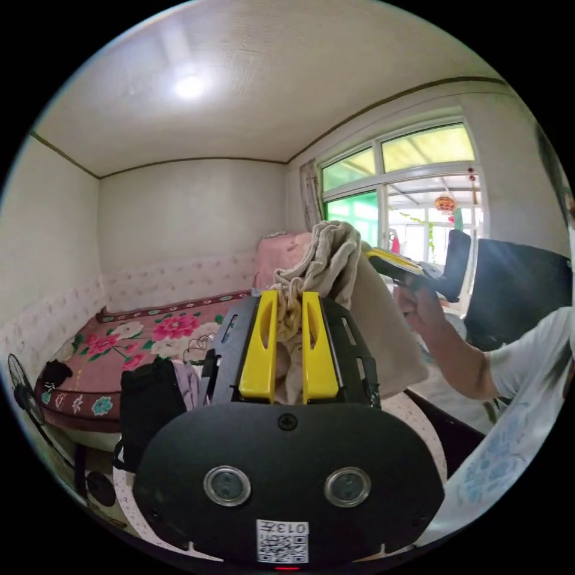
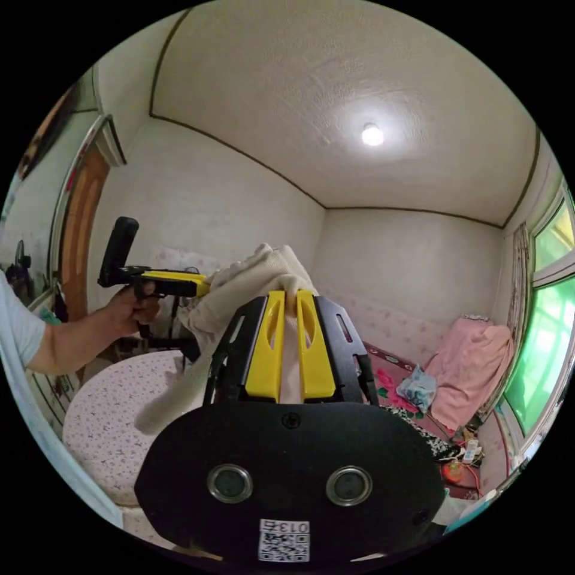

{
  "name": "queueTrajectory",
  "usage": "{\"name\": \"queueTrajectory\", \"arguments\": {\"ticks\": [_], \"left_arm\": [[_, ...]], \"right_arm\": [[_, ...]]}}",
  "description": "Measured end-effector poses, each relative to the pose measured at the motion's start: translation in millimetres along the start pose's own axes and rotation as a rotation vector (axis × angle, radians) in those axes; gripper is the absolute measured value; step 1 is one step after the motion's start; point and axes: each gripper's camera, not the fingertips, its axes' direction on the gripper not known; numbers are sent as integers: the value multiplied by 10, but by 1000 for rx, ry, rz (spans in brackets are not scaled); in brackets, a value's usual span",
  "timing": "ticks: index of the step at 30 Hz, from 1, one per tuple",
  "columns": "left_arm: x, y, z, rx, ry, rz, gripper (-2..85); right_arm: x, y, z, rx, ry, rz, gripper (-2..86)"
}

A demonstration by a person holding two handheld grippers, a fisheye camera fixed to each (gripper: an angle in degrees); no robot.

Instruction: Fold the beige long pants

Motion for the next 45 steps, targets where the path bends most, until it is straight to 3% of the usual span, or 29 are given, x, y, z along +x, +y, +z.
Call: {"name": "queueTrajectory", "arguments": {"ticks": [6,8,10,13,16,20,22,26,31,36,40,43,45], "left_arm": [[-28,872,-452,-125,152,-211,66],[-81,1250,-531,-157,136,-321,65],[-151,1816,-620,-243,6,-490,64],[-185,2523,-627,-445,-198,-627,64],[-301,3160,-693,-579,-282,-835,62],[-325,3441,-866,-608,-339,-944,45],[-303,3394,-1048,-510,-357,-1003,21],[-335,3160,-1191,-456,-436,-972,37],[-523,2925,-572,-680,-333,-802,124],[-842,2873,9,-831,-351,-661,149],[-1306,3001,372,-922,-283,-653,175],[-1454,3226,713,-1050,-150,-653,216],[-1404,3294,867,-1120,-158,-576,219]], "right_arm": [[-590,532,-279,-179,-218,115,23],[-787,957,-253,-315,-266,193,23],[-904,1347,-231,-445,-287,293,23],[-1141,2147,-188,-773,-239,423,24],[-1283,2895,-290,-1076,-91,549,24],[-1421,3224,-714,-1103,-4,663,20],[-1501,3183,-874,-1081,102,625,27],[-1774,3055,-925,-1022,64,575,66],[-2511,2832,-519,-1016,-175,389,79],[-3276,2625,-73,-1034,-320,219,94],[-3705,2598,313,-1093,-328,163,112],[-3937,2760,576,-1214,-354,160,118],[-4050,2923,673,-1299,-334,164,113]]}}
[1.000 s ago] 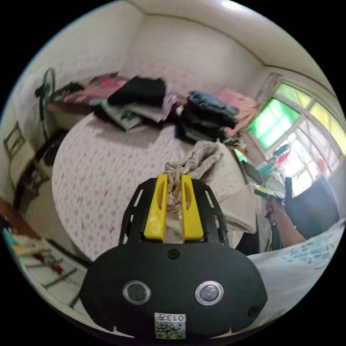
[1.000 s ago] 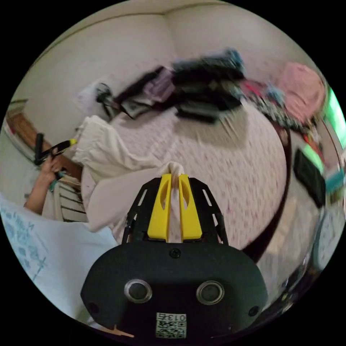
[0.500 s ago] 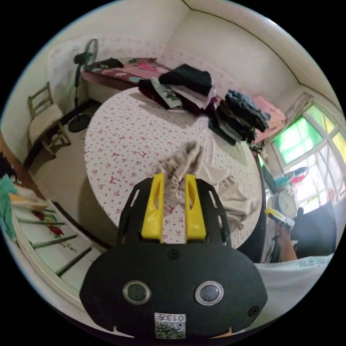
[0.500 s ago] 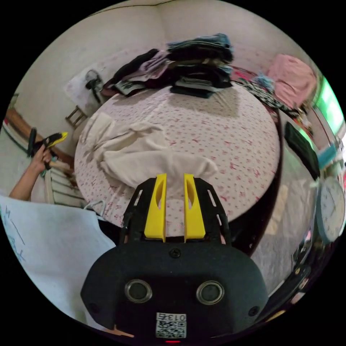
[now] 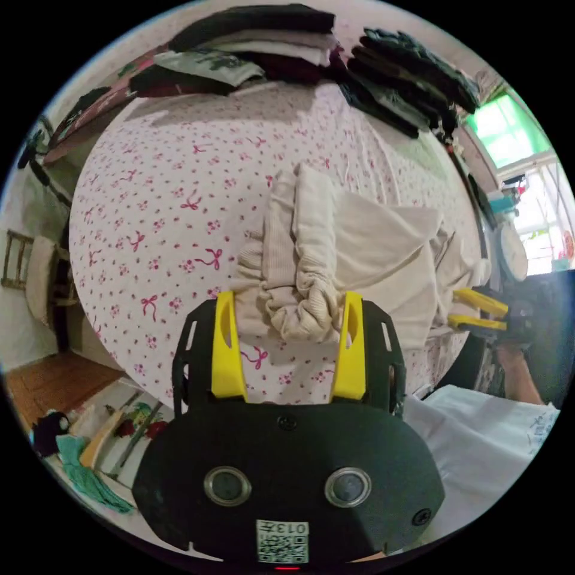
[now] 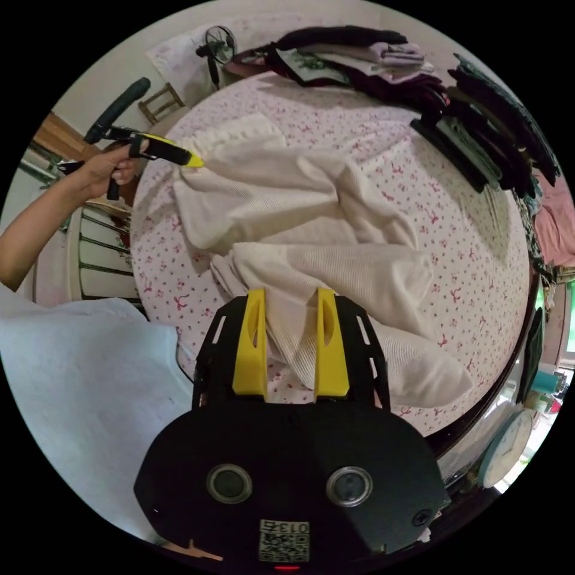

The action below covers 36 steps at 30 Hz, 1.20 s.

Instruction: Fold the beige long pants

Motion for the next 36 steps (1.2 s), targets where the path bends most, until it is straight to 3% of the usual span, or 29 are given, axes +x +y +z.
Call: {"name": "queueTrajectory", "arguments": {"ticks": [5,9,12,14,18,23,27,31,34,36], "left_arm": [[195,-24,-16,10,-133,124,140],[-18,107,-390,150,103,100,110],[-307,217,-906,332,399,31,102],[-439,281,-1284,459,478,21,98],[-619,538,-2161,711,420,45,96],[-859,909,-2524,776,209,-54,98],[-1212,1118,-2223,687,128,-291,103],[-1522,1236,-1579,502,39,-509,110],[-1650,1575,-1448,578,77,-648,94],[-1567,1678,-1493,637,48,-623,89]], "right_arm": [[-30,141,171,-22,-1,132,42],[-7,437,-90,98,-18,235,26],[-22,789,-605,266,118,306,23],[27,1086,-1090,378,270,376,23],[121,1572,-1779,612,391,494,23],[231,2256,-2040,823,333,594,19],[437,2502,-1545,703,235,682,17],[683,2737,-495,338,132,844,11],[711,3116,-198,304,127,986,15],[703,3271,-154,299,129,995,28]]}}
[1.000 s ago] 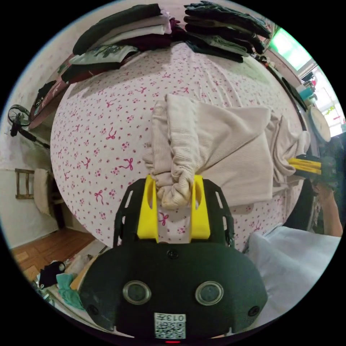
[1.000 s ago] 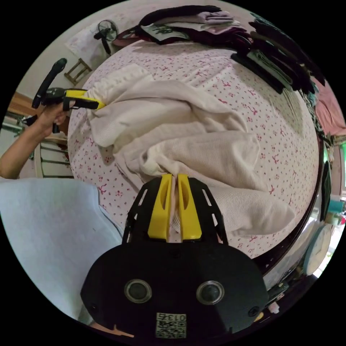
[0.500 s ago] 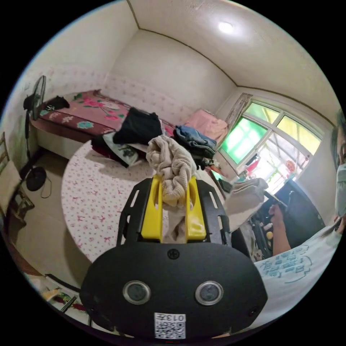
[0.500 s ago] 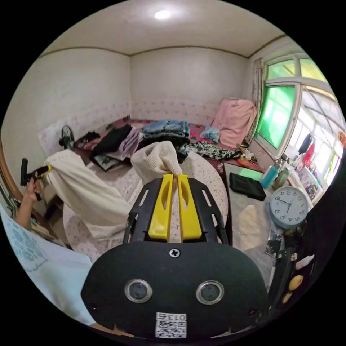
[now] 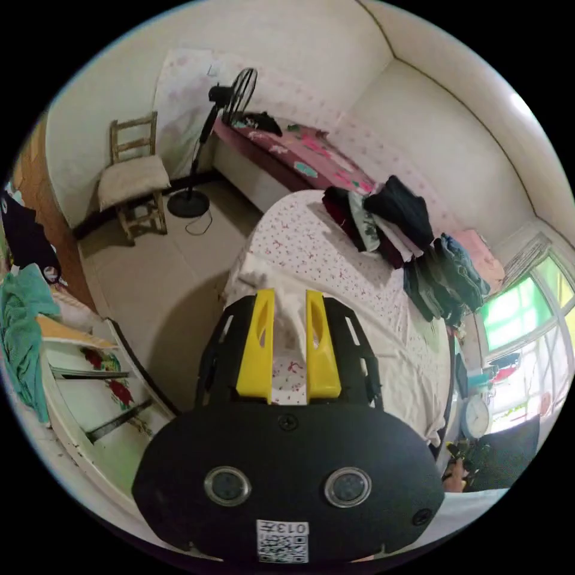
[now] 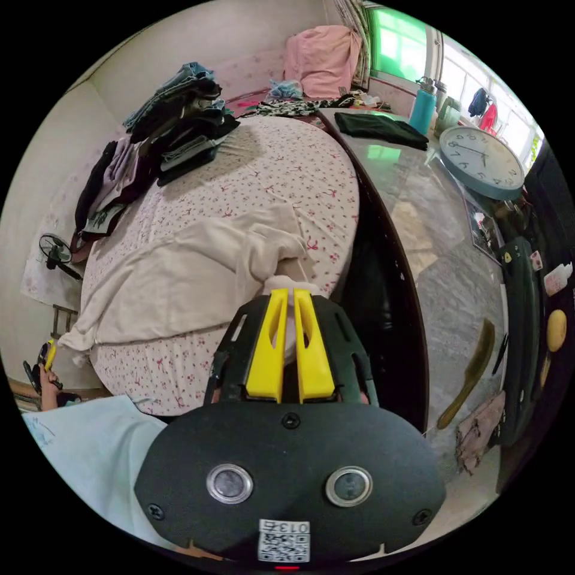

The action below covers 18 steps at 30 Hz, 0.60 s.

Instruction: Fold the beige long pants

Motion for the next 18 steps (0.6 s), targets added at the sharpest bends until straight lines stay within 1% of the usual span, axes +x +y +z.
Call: {"name": "queueTrajectory", "arguments": {"ticks": [2,4,5,6,9,12,14,15,17,18], "left_arm": [[198,79,68,-45,0,113,88],[637,315,446,-259,47,330,87],[764,406,552,-312,43,391,87],[1001,603,734,-385,3,497,87],[1445,1014,1029,-425,-108,679,87],[1597,1130,1226,-465,-150,721,91],[1560,1098,1275,-462,-199,696,92],[1497,1050,1270,-456,-215,666,91],[1355,956,1198,-428,-246,586,94],[1230,890,1100,-393,-267,508,102]], "right_arm": [[89,72,0,4,21,-30,50],[136,89,21,18,11,-37,62],[152,76,54,21,-5,-39,71],[155,62,73,21,-18,-40,75],[86,-55,183,-2,-73,-78,94],[0,-180,354,-38,-73,-112,104],[-36,-267,591,-125,-119,-125,104],[-45,-280,653,-143,-109,-127,103],[-48,-304,861,-188,-47,-125,70],[-40,-304,869,-171,-15,-119,55]]}}
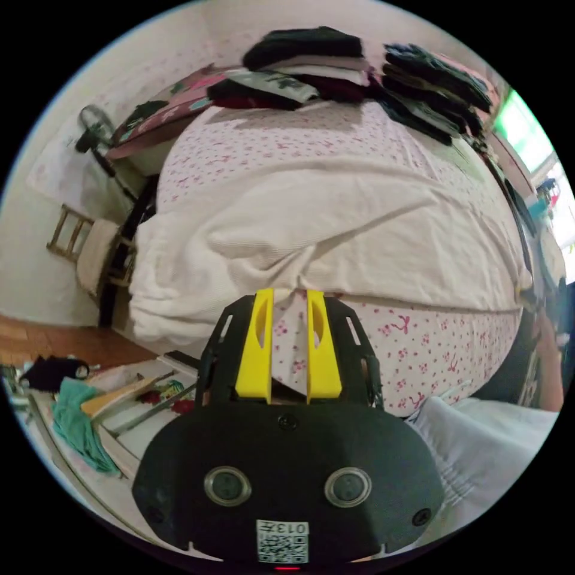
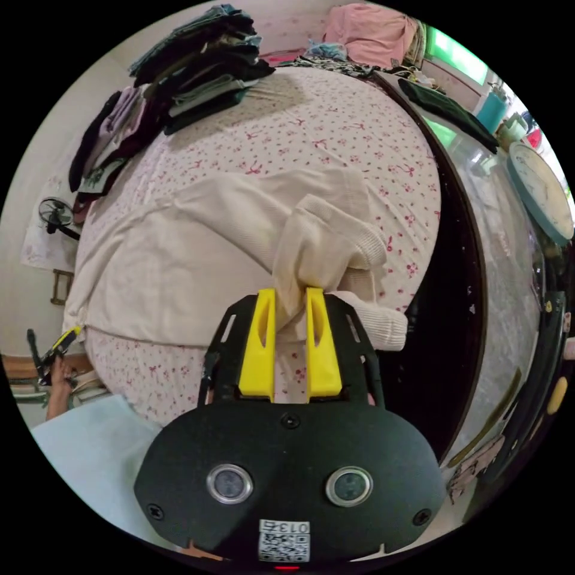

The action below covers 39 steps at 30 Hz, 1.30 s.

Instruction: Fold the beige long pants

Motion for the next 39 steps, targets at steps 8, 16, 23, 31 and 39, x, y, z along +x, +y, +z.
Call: {"name": "queueTrajectory", "arguments": {"ticks": [8,16,23,31,39], "left_arm": [[-902,481,-125,21,53,-364,122],[-1189,744,-135,86,158,-514,129],[-1493,770,-299,104,291,-536,21],[-1757,922,-1069,332,498,-413,10],[-1520,-81,-1319,370,453,-261,9]], "right_arm": [[298,221,-356,158,-66,22,15],[284,452,-1011,409,-6,27,12],[298,550,-1316,462,23,-37,12],[430,833,-1711,607,144,-33,17],[326,119,-1633,517,150,-166,20]]}}
